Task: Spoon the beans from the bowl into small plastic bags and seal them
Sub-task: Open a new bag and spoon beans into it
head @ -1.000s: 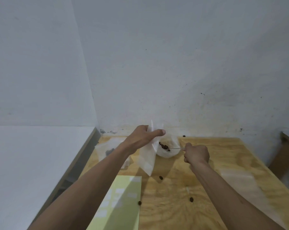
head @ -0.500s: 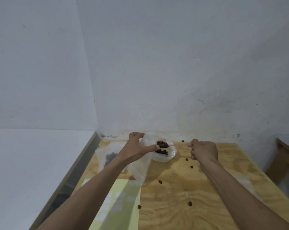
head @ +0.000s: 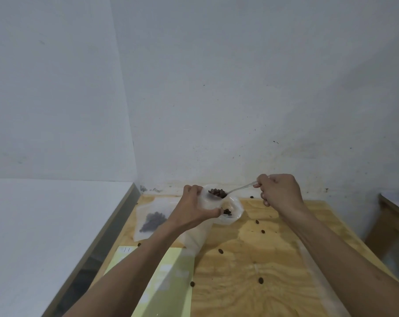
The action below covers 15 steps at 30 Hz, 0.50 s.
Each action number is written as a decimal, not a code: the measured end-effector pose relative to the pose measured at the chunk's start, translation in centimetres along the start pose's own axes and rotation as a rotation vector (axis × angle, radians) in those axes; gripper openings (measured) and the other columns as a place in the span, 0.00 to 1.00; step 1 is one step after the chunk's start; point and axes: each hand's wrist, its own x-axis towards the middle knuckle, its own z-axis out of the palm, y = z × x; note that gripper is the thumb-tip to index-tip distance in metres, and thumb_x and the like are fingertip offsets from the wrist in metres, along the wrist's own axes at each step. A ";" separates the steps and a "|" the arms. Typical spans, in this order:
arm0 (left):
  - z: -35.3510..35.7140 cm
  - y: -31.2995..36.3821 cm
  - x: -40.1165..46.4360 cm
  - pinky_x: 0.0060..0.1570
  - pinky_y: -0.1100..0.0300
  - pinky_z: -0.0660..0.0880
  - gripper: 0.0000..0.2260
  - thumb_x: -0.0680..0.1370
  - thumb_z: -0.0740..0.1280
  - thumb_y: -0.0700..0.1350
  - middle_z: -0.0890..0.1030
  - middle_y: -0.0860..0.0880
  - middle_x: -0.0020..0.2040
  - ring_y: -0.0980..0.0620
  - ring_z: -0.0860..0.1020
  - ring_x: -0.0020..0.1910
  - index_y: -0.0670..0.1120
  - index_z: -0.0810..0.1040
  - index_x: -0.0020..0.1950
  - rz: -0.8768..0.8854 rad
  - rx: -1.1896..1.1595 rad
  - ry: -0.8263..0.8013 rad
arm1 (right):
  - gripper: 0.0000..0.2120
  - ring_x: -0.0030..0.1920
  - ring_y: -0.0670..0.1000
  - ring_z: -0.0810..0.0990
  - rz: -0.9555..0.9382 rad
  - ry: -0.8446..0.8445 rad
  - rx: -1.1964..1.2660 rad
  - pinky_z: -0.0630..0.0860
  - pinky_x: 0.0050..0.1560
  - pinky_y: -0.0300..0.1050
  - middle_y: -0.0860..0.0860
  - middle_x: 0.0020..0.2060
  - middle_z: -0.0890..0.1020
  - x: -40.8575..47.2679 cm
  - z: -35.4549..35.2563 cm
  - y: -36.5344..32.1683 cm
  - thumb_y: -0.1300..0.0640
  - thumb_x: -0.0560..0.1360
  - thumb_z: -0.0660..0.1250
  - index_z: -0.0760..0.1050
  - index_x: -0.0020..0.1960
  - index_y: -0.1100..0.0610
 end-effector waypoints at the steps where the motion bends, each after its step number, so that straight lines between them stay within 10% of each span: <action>1: 0.0 0.2 0.0 0.43 0.66 0.69 0.30 0.69 0.78 0.58 0.68 0.54 0.61 0.62 0.72 0.54 0.48 0.69 0.64 0.007 0.003 0.001 | 0.14 0.25 0.52 0.71 -0.088 -0.026 -0.071 0.70 0.31 0.46 0.52 0.23 0.74 -0.4 0.0 -0.2 0.58 0.78 0.65 0.82 0.36 0.59; 6: -0.2 0.6 0.2 0.33 0.66 0.73 0.31 0.69 0.79 0.57 0.67 0.53 0.60 0.58 0.77 0.43 0.48 0.69 0.64 -0.029 -0.054 -0.013 | 0.14 0.28 0.48 0.68 -0.672 -0.021 -0.306 0.63 0.30 0.36 0.46 0.26 0.70 -1.8 0.1 -1.1 0.56 0.82 0.66 0.77 0.37 0.56; 12: -0.6 0.3 0.7 0.33 0.59 0.80 0.33 0.68 0.78 0.62 0.64 0.52 0.64 0.51 0.83 0.41 0.47 0.72 0.64 -0.185 -0.121 -0.044 | 0.14 0.27 0.45 0.68 -0.678 0.148 -0.410 0.61 0.30 0.38 0.45 0.28 0.71 -0.4 -0.4 0.2 0.56 0.83 0.63 0.77 0.40 0.58; 15: -0.5 0.5 1.0 0.27 0.66 0.70 0.21 0.71 0.76 0.59 0.74 0.50 0.46 0.55 0.75 0.32 0.47 0.72 0.50 -0.196 -0.128 -0.062 | 0.13 0.32 0.46 0.74 -0.662 0.045 -0.591 0.69 0.34 0.40 0.46 0.36 0.76 -1.1 0.8 2.6 0.53 0.84 0.60 0.79 0.46 0.56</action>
